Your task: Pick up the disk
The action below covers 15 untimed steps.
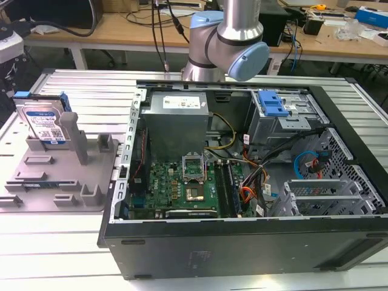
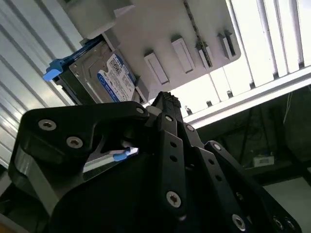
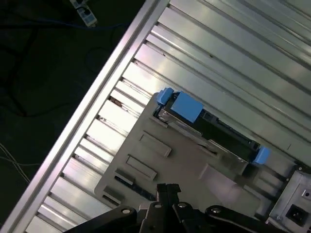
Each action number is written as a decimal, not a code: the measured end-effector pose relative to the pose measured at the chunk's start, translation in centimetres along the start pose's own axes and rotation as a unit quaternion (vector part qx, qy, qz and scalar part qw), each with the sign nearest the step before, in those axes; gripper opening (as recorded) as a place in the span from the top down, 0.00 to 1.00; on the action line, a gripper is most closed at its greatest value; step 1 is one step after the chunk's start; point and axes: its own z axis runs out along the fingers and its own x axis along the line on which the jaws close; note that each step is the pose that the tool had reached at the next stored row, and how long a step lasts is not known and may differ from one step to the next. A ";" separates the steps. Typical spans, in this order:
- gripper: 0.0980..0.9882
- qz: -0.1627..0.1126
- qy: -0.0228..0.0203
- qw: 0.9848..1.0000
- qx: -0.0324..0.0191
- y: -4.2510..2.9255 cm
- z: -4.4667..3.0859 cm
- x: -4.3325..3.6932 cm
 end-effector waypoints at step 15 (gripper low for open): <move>0.56 -0.168 0.006 0.986 0.000 -0.01 0.00 -0.01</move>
